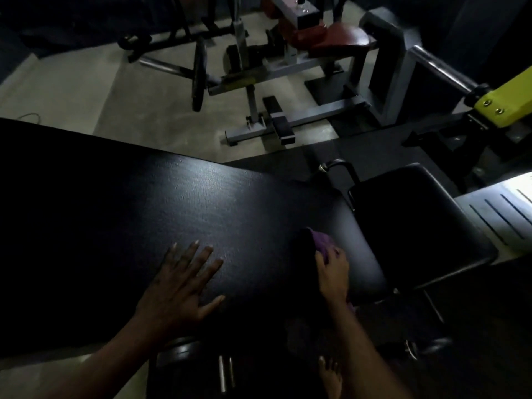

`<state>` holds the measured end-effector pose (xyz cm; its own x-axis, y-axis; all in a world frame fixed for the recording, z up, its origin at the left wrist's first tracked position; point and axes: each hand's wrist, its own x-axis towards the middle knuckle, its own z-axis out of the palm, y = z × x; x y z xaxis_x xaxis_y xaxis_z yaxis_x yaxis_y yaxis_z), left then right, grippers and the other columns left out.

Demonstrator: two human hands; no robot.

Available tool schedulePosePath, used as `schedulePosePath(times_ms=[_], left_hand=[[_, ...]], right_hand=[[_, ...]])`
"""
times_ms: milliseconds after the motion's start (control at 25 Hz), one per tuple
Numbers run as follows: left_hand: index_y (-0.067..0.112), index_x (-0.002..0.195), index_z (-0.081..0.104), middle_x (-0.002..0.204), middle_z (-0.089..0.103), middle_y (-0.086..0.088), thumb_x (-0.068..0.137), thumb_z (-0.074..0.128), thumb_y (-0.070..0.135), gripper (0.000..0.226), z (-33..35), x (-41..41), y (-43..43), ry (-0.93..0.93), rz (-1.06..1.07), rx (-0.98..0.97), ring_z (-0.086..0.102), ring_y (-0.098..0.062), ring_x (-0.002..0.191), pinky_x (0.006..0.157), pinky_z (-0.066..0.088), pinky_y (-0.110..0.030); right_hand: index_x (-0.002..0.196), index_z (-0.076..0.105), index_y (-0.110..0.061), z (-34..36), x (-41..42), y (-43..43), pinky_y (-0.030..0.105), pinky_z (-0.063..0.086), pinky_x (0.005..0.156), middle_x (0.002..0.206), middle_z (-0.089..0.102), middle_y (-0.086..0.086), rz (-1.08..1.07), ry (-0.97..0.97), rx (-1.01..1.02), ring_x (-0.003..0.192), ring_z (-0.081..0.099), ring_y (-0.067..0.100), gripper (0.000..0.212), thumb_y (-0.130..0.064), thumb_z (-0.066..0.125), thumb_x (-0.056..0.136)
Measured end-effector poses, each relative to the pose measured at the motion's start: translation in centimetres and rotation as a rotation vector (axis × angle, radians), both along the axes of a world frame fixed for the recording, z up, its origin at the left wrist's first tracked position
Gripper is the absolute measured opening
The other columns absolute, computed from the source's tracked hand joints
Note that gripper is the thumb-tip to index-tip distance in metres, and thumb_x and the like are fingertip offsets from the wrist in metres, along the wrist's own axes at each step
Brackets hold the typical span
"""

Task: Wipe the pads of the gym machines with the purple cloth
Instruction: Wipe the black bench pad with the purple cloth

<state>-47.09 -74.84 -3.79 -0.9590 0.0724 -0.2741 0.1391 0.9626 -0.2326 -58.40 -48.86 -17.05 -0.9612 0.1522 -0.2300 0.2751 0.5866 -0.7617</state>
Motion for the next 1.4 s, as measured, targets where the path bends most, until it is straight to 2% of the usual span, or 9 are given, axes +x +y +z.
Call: schedulePosePath(times_ms=[200, 320, 520, 800, 920, 1040, 1160, 1240, 1400], left_hand=[[0.015, 0.116, 0.063, 0.125, 0.062, -0.015, 0.089, 0.011, 0.061, 0.075, 0.2, 0.0, 0.2, -0.035, 0.004, -0.039, 0.053, -0.032, 0.122, 0.108, 0.021, -0.052], [0.016, 0.125, 0.055, 0.133, 0.056, -0.013, 0.088, 0.022, 0.060, 0.066, 0.0, -0.1, 0.2, 0.020, -0.030, -0.039, 0.039, -0.029, 0.130, 0.109, 0.019, -0.052], [0.023, 0.137, 0.043, 0.147, 0.040, -0.007, 0.088, 0.014, 0.064, 0.070, -0.5, 0.1, -0.2, 0.059, -0.066, -0.075, 0.032, -0.026, 0.138, 0.111, 0.021, -0.054], [0.025, 0.136, 0.045, 0.146, 0.042, -0.006, 0.088, 0.014, 0.065, 0.070, 0.2, -0.1, 0.2, 0.022, -0.046, -0.064, 0.028, -0.024, 0.138, 0.109, 0.022, -0.053], [0.027, 0.135, 0.044, 0.144, 0.045, -0.002, 0.087, 0.013, 0.067, 0.070, 1.0, -0.3, 0.4, 0.034, -0.001, 0.037, 0.022, -0.018, 0.138, 0.111, 0.016, -0.047], [0.028, 0.140, 0.031, 0.148, 0.037, 0.000, 0.085, 0.015, 0.070, 0.071, 1.9, -2.3, 0.5, 0.148, 0.159, 0.274, 0.013, -0.013, 0.140, 0.115, 0.003, -0.032], [0.027, 0.140, 0.026, 0.148, 0.037, -0.005, 0.085, 0.011, 0.070, 0.072, 1.7, -6.6, 0.1, 0.268, 0.130, 0.224, 0.014, -0.018, 0.139, 0.116, 0.015, -0.043], [0.027, 0.140, 0.030, 0.147, 0.039, -0.005, 0.086, 0.015, 0.068, 0.069, 1.1, -9.6, -0.6, 0.240, 0.101, 0.148, 0.016, -0.019, 0.139, 0.113, 0.021, -0.047], [0.026, 0.140, 0.032, 0.146, 0.042, -0.005, 0.088, 0.009, 0.065, 0.068, -1.6, -13.2, -1.4, 0.102, 0.012, 0.003, 0.021, -0.021, 0.138, 0.112, 0.013, -0.044]], right_hand=[[0.136, 0.039, -0.040, 7.1, 2.1, -12.7, 0.037, 0.027, 0.109, 0.150, 0.031, 0.001, 0.527, 0.319, -0.060, 0.132, 0.033, 0.022, 0.052, -0.051, 0.032, 0.085], [0.137, 0.030, -0.049, 6.1, 0.4, -13.2, 0.039, 0.027, 0.105, 0.155, 0.020, -0.004, 0.704, 0.428, 0.050, 0.135, 0.028, 0.019, 0.052, -0.055, 0.026, 0.086], [0.134, 0.037, -0.048, 1.3, -5.4, -9.1, 0.044, 0.026, 0.105, 0.152, 0.027, -0.003, 0.453, 0.235, 0.119, 0.132, 0.029, 0.025, 0.046, -0.047, 0.041, 0.089], [0.134, 0.045, -0.031, -1.5, -10.4, -5.5, 0.047, 0.027, 0.107, 0.149, 0.029, 0.004, 0.137, -0.011, 0.165, 0.129, 0.032, 0.033, 0.044, -0.038, 0.046, 0.091], [0.131, 0.050, -0.017, 1.0, -12.4, -5.8, 0.039, 0.034, 0.102, 0.137, 0.039, 0.019, 0.050, -0.079, -0.042, 0.122, 0.042, 0.038, 0.041, -0.028, 0.049, 0.092], [0.129, 0.053, -0.011, 6.2, -10.9, -10.9, 0.034, 0.032, 0.103, 0.134, 0.045, 0.019, 0.327, 0.142, -0.300, 0.123, 0.044, 0.033, 0.039, -0.019, 0.054, 0.091], [0.143, 0.022, -0.042, 8.0, -7.3, -17.5, 0.042, 0.010, 0.114, 0.157, 0.009, 0.001, 0.787, 0.312, -0.058, 0.143, 0.009, 0.023, 0.057, -0.041, 0.047, 0.092], [0.143, 0.010, -0.048, 6.5, -8.1, -18.4, 0.047, 0.009, 0.115, 0.158, -0.004, -0.007, 0.831, 0.379, 0.048, 0.145, 0.001, 0.019, 0.060, -0.051, 0.040, 0.091], [0.143, 0.013, -0.047, 3.6, -13.1, -16.3, 0.044, 0.015, 0.112, 0.158, 0.001, -0.007, 0.667, 0.271, 0.043, 0.143, 0.009, 0.020, 0.055, -0.055, 0.029, 0.091]])
